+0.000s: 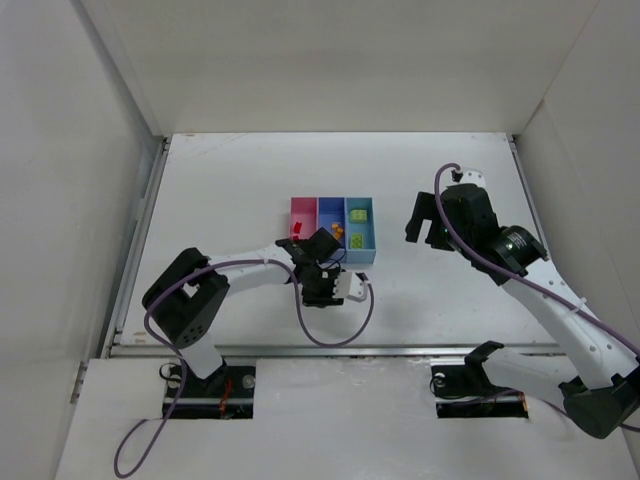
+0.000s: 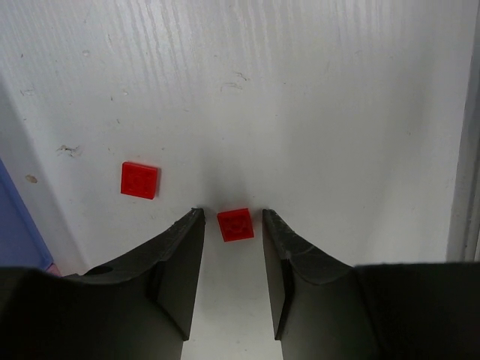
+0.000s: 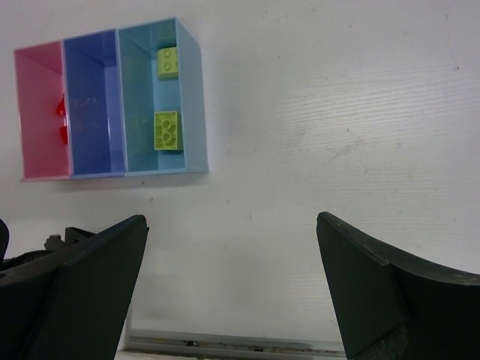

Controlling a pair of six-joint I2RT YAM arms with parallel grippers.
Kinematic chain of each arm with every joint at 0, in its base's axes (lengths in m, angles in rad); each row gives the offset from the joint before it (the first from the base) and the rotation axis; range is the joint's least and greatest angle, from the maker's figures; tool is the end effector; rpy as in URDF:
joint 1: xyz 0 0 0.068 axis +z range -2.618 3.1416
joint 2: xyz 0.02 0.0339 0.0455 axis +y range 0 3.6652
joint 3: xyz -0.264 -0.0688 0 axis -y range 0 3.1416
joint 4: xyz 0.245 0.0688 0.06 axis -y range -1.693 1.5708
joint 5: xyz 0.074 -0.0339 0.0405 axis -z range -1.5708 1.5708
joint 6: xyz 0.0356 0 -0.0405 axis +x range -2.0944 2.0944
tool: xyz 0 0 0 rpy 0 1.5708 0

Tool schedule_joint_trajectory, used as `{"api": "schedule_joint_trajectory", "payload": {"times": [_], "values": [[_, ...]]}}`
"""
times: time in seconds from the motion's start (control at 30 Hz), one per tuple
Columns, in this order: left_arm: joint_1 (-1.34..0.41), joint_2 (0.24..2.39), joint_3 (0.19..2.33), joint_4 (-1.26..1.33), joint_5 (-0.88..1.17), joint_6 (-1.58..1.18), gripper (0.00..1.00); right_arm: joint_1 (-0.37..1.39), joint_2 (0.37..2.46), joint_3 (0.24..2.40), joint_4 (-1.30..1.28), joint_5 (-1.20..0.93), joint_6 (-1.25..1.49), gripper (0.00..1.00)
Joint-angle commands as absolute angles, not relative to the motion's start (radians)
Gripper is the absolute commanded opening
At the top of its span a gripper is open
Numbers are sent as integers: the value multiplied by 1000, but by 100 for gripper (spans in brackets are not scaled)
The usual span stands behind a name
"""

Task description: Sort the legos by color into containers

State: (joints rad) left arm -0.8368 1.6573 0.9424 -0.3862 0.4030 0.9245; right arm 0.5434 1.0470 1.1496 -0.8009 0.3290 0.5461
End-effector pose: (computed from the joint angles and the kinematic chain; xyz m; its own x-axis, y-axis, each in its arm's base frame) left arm 0.2009 -0.2436 0.1660 0.2805 0.7854 -0.5518 0.9598 -0.2369 0.1507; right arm 0.1840 0.0977 0.3576 -0.6144 0.2031 -0.7624 0.0487 0.9742 0.2203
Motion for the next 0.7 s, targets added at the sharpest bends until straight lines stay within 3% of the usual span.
{"api": "schedule_joint_trajectory", "payload": {"times": [0.0, 0.67], "values": [[-842, 1684, 913, -393, 356, 893, 33, 546, 1025, 1154, -773, 359, 538, 100], [-842, 1680, 853, -380, 265, 893, 33, 546, 1025, 1172, -782, 359, 529, 100]]}}
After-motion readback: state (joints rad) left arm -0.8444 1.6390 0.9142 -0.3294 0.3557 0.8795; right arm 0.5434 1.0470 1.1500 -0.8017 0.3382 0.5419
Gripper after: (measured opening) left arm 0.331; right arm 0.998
